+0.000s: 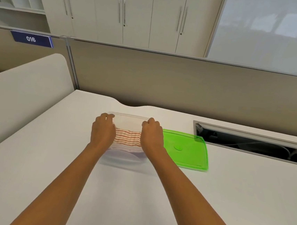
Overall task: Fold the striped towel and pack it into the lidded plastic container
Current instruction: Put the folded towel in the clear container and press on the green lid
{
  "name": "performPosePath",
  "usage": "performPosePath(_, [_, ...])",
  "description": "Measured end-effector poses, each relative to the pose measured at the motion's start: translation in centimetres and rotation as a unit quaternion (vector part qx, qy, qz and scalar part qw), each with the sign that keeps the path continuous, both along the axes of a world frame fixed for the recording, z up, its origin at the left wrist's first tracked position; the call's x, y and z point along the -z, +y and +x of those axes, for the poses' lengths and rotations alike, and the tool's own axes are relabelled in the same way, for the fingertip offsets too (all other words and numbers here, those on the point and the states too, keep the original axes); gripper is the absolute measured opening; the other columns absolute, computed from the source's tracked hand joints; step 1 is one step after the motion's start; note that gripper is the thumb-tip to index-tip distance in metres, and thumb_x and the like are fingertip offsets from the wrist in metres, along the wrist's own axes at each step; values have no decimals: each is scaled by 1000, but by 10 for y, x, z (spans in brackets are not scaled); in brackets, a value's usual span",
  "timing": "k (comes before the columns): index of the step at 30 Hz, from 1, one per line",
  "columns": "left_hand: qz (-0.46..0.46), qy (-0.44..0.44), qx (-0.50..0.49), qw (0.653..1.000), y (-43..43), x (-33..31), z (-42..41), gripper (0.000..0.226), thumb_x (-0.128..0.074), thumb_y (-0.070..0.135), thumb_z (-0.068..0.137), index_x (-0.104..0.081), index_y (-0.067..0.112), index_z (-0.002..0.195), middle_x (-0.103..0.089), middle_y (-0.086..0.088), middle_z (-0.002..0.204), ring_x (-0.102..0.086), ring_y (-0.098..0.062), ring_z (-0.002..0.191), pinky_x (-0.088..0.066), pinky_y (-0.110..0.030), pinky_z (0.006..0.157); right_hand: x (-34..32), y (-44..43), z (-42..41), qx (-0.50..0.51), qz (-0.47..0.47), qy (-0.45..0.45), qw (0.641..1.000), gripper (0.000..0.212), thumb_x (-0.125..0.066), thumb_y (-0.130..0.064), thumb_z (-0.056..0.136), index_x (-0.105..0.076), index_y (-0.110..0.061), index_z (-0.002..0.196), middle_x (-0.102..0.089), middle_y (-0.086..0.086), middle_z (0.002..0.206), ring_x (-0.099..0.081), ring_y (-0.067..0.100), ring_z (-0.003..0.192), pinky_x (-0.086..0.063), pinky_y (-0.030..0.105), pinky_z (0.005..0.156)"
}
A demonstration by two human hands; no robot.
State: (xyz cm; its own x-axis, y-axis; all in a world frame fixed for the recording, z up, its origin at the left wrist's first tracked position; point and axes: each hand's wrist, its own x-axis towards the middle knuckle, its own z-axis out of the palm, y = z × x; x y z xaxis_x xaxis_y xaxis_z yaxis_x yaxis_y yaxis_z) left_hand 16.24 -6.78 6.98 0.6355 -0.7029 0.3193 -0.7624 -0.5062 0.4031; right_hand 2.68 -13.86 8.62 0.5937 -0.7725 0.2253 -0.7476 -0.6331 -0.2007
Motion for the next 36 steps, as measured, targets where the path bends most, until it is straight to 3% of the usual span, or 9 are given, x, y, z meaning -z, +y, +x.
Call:
performPosePath(4, [46, 5, 19, 999, 4, 10, 1, 31, -42, 22, 95, -65, 3, 104, -67, -16, 108, -62, -26, 86, -47, -32, 70, 6, -4, -6, -41, -46, 64, 996, 32, -36, -19, 99, -61, -5, 113, -62, 14, 116, -52, 33, 111, -35, 40, 93])
performPosePath(6, [60, 27, 10, 998, 6, 11, 1, 37, -38, 26, 97, -66, 2, 98, -69, -17, 99, -59, -23, 76, -45, -31, 65, 6, -5, -13, -46, -46, 35, 997, 36, -34, -24, 99, -63, -6, 110, -64, 14, 112, -55, 33, 106, -37, 39, 89])
performPosePath(10, [-12, 0, 14, 1000, 12, 11, 0, 33, -40, 22, 96, -65, 0, 104, -67, -18, 108, -62, -28, 89, -50, -35, 74, 12, -14, -37, -6, -20, -154, 988, 26, -42, -14, 95, -65, -5, 105, -65, 17, 106, -54, 35, 98, -41, 42, 84])
performPosePath(12, [-45, 1, 20, 999, 17, 12, -3, 33, -41, 21, 96, -63, 1, 109, -66, -18, 113, -60, -30, 97, -51, -37, 80, 21, -18, -56, 23, -3, -180, 983, 23, -46, -10, 93, -64, -6, 106, -64, 16, 107, -54, 33, 99, -41, 42, 86])
performPosePath(17, [-87, 9, 33, 996, 28, 19, -11, 30, -44, 21, 95, -62, 3, 113, -64, -17, 116, -59, -30, 103, -53, -40, 85, 55, -24, -105, 54, 63, -84, 993, 27, -55, -19, 91, -60, -12, 116, -60, 10, 119, -50, 28, 113, -40, 36, 94])
performPosePath(22, [-119, -9, 65, 991, 38, 22, -25, 26, -50, 17, 93, -62, 8, 114, -64, -15, 118, -58, -29, 106, -54, -41, 86, 74, -17, -132, 9, 112, -18, 994, 37, -60, -28, 88, -57, -14, 122, -56, 7, 124, -47, 25, 117, -37, 33, 98])
performPosePath(30, [-155, -11, 93, 984, 45, 15, -44, 23, -53, 13, 90, -63, 10, 111, -65, -14, 117, -58, -29, 107, -54, -42, 88, 73, -12, -139, 10, 84, -4, 996, 21, -52, -12, 91, -60, -11, 110, -60, 8, 113, -50, 25, 108, -40, 32, 87])
performPosePath(36, [-165, -23, 100, 981, 44, 11, -47, 21, -56, 11, 89, -64, 10, 108, -67, -13, 113, -61, -29, 104, -54, -39, 87, 56, -13, -143, 26, 62, -18, 998, 28, -46, 4, 84, -59, -8, 106, -60, 11, 108, -50, 27, 102, -40, 35, 82])
